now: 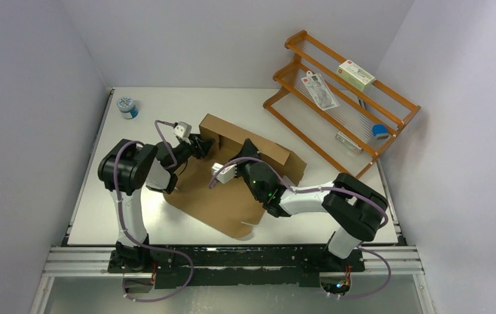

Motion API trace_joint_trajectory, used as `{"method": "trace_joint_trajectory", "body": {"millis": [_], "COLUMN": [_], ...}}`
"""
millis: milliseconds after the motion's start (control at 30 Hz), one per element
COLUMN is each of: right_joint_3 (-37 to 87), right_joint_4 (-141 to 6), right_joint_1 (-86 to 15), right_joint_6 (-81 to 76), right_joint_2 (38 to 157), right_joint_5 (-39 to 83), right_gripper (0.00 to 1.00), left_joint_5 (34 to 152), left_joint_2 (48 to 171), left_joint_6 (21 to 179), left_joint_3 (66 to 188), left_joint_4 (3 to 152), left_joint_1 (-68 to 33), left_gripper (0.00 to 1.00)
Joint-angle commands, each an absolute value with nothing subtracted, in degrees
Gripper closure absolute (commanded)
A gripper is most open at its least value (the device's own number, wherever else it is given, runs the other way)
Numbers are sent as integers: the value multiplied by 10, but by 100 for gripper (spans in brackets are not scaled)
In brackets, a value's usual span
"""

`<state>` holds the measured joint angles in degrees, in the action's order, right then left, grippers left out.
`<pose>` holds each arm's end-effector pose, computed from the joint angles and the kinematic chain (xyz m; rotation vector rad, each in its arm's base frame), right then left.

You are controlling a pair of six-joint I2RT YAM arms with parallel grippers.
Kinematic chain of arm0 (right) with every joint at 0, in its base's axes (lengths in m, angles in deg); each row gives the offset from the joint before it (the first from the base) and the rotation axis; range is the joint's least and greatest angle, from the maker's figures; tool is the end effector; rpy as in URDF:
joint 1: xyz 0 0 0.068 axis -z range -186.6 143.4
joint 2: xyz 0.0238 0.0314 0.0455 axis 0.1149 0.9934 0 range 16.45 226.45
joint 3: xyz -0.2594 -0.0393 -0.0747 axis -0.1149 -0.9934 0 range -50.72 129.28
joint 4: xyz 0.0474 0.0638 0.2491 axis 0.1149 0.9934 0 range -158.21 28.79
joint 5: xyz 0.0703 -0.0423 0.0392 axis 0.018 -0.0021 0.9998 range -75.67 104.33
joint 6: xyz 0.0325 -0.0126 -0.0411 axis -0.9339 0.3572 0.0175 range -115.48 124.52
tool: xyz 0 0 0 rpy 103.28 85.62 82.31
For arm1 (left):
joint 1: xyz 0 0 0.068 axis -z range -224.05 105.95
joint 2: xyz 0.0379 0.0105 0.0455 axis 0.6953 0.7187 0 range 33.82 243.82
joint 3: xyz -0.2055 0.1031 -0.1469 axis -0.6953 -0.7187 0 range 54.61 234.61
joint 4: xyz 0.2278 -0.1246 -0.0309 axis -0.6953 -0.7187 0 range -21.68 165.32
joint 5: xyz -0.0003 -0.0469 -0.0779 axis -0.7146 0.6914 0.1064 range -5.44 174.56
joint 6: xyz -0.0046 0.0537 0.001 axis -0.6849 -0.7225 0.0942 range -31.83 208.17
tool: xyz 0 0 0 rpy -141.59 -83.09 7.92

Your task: Fold the paper box

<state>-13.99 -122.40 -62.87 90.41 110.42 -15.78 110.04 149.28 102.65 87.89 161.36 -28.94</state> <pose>0.1959 0.2612 0.1977 -1.4057 0.9208 -0.8182 0.3167 -0.1013 0.1244 0.3743 1.5109 -0.7440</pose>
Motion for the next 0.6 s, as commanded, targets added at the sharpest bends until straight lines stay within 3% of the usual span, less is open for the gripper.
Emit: {"method": "trace_joint_trajectory", "body": {"millis": [0, 267, 567], "right_joint_3": [-132, -119, -116], "right_joint_4": [-1129, -1103, -1093], "right_joint_1": [-633, -633, -633], "right_joint_6": [866, 854, 843], "right_joint_2": [1096, 1095, 1100], "right_joint_5": [-120, -117, -119], "right_gripper": [100, 100, 100], "left_joint_5": [1059, 1000, 849], "left_joint_2": [1523, 1548, 1530], "left_joint_6": [1040, 1055, 1031], "left_joint_3": [902, 913, 874], "left_joint_4": [1748, 1767, 1801], "left_joint_1": [-288, -282, -235], "left_gripper": [50, 72, 74]}}
